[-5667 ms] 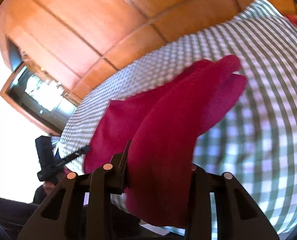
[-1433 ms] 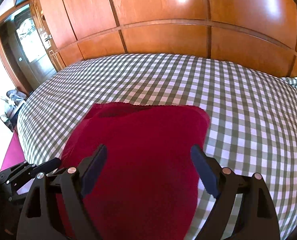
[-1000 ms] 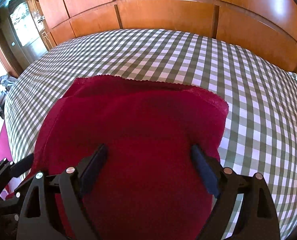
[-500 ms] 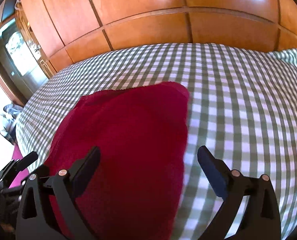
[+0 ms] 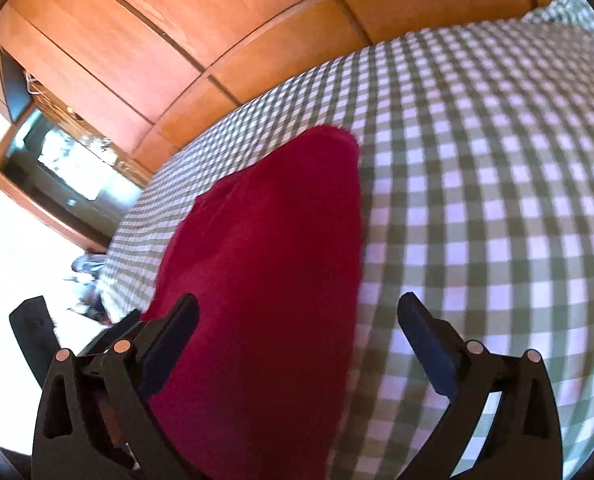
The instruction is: Fold small clothes
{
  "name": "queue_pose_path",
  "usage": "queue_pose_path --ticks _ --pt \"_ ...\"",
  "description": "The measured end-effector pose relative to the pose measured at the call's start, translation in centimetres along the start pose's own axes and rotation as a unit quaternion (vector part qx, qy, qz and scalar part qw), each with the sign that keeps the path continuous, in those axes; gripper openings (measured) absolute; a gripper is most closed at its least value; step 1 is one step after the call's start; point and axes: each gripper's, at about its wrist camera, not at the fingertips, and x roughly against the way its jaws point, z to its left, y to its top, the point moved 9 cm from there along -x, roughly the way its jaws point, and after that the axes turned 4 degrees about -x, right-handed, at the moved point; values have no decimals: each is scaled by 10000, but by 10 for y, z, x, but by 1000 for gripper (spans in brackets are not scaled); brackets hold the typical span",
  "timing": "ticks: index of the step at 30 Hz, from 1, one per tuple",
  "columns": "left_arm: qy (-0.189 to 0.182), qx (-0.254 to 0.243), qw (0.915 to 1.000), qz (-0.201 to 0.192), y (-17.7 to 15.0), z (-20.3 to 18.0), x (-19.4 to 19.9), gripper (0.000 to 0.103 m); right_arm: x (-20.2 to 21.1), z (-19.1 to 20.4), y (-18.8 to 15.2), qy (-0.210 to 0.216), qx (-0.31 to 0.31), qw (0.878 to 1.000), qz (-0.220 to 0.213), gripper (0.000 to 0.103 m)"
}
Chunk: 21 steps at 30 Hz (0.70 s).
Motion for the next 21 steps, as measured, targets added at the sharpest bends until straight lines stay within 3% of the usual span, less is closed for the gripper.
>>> queue_pose_path --ticks 9,15,19,21 --pt "-742 364 9963 244 -5 9 -19 94 -38 12 -12 220 7 9982 557 100" --pt "-1614 1046 9800 514 -12 18 -40 96 -69 23 -11 337 56 9968 725 101" --pt "-1901 1238 9724 549 -9 19 -46 96 -83 29 -7 421 130 9961 768 101" --pt "-2009 1214 9706 538 -5 16 -47 91 -86 33 -8 405 260 9957 787 99"
